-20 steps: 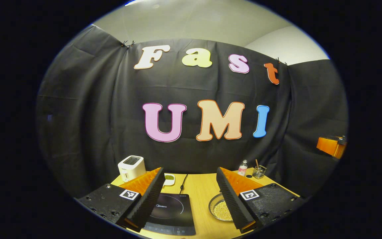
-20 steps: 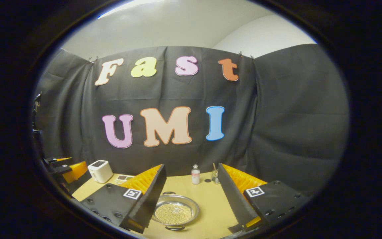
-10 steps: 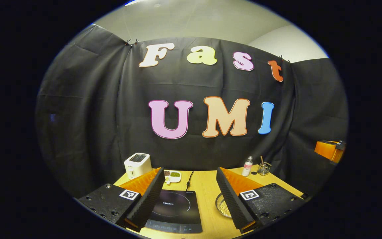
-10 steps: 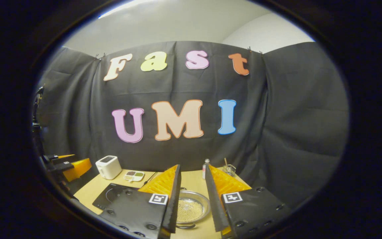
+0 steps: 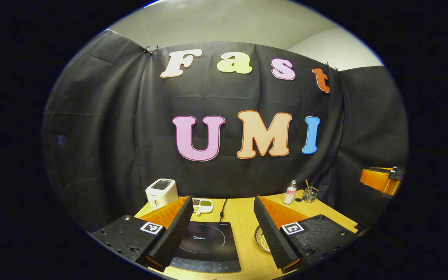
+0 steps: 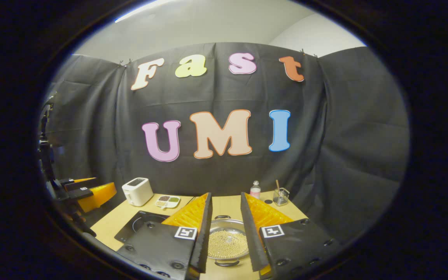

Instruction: First push the handle of the pot to place it horizontally, then grasp the pot with both hands and set it on the induction cooktop.

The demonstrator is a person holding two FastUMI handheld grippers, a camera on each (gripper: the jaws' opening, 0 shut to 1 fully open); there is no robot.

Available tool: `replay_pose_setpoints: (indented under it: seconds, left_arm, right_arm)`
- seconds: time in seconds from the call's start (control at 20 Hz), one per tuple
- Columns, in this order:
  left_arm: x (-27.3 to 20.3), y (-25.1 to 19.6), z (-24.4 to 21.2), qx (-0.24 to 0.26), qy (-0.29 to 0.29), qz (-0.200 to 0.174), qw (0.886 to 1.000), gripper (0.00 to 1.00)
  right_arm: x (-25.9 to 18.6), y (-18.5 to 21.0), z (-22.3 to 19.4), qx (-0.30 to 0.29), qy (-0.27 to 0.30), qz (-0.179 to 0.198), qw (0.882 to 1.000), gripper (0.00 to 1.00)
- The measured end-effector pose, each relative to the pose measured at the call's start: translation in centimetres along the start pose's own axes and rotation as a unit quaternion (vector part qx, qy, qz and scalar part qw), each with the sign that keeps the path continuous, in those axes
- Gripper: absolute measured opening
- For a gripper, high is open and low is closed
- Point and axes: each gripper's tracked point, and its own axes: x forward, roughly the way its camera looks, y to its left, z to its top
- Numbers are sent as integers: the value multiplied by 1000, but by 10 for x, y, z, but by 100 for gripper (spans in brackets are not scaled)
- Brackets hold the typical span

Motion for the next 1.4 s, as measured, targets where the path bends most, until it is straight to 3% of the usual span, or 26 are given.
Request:
replay_pose_setpoints:
  seconds: [0.1,0.15,0.2,0.3,0.4,0.45,0.65,0.85,1.1,1.15,1.2,1.3,1.4]
  left_arm:
    - [2,0,0,5,1,-2,1000,91]
    - [2,-1,-1,6,1,-4,1000,92]
    - [2,-2,-2,6,1,-6,1000,95]
    - [4,-3,-4,4,4,-10,1000,92]
    - [4,-2,-7,2,7,-10,1000,95]
    - [4,-3,-10,0,11,-10,1000,95]
    - [0,0,-15,-7,17,-8,1000,92]
    - [-2,11,-18,0,17,3,1000,91]
    - [-4,24,-24,2,25,18,1000,91]
    - [-4,27,-25,4,25,22,999,95]
    - [-4,29,-27,7,28,26,999,91]
    - [-5,32,-30,12,30,32,999,95]
    - [-5,32,-32,12,34,33,999,92]
  right_arm:
    - [4,5,-4,-4,2,4,1000,46]
    - [5,7,-9,-5,6,7,1000,36]
    - [3,7,-15,-9,8,4,1000,36]
    - [6,6,-18,12,10,-6,1000,3]
    - [15,12,-37,28,34,-1,999,0]
    - [18,11,-49,31,46,-1,998,7]
    - [21,9,-103,21,110,1,994,7]
    - [16,26,-167,30,198,28,979,7]
    - [8,54,-234,60,297,75,950,7]
    - [6,58,-246,70,313,82,944,7]
    - [4,61,-257,78,330,88,937,7]
    - [3,66,-275,94,364,98,921,7]
    - [3,71,-295,105,398,104,905,7]
